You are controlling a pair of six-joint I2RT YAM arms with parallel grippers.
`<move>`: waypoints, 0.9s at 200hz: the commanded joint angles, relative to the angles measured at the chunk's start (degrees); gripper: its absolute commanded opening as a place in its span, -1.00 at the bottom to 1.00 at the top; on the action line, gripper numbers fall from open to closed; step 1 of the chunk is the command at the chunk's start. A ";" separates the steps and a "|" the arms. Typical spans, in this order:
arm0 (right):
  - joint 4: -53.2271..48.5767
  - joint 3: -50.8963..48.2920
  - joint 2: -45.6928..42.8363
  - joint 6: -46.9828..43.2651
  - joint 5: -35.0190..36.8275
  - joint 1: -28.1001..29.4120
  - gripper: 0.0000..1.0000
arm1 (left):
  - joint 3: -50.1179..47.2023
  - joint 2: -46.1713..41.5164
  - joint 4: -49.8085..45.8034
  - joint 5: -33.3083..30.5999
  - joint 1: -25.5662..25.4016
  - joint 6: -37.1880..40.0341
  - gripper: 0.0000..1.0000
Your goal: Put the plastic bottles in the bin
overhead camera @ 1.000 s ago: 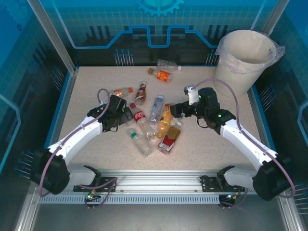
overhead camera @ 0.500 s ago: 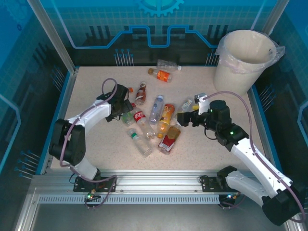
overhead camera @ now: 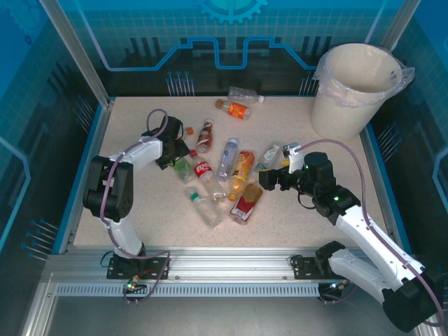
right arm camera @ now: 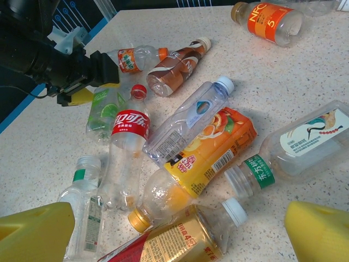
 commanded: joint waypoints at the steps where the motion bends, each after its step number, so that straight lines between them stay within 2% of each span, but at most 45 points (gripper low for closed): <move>1: 1.13 0.53 0.35 -0.29 -0.70 0.34 1.00 | -1.26 1.32 1.37 2.38 0.37 2.00 0.43; 36: 1.35 0.70 0.47 0.41 -1.72 0.43 1.00 | -1.73 1.32 2.17 2.35 0.37 2.98 0.25; 106: 2.09 0.31 -0.78 -0.71 -2.95 0.63 1.00 | -3.36 -0.83 2.48 2.87 0.46 5.01 0.06; 145: 5.79 -1.70 -0.78 0.63 -3.13 0.84 1.00 | -7.38 -11.49 6.25 3.59 0.37 4.17 0.04; 180: 12.88 -2.93 2.02 5.82 -7.06 1.45 1.00 | -11.48 -24.60 14.56 9.23 -3.12 3.85 0.04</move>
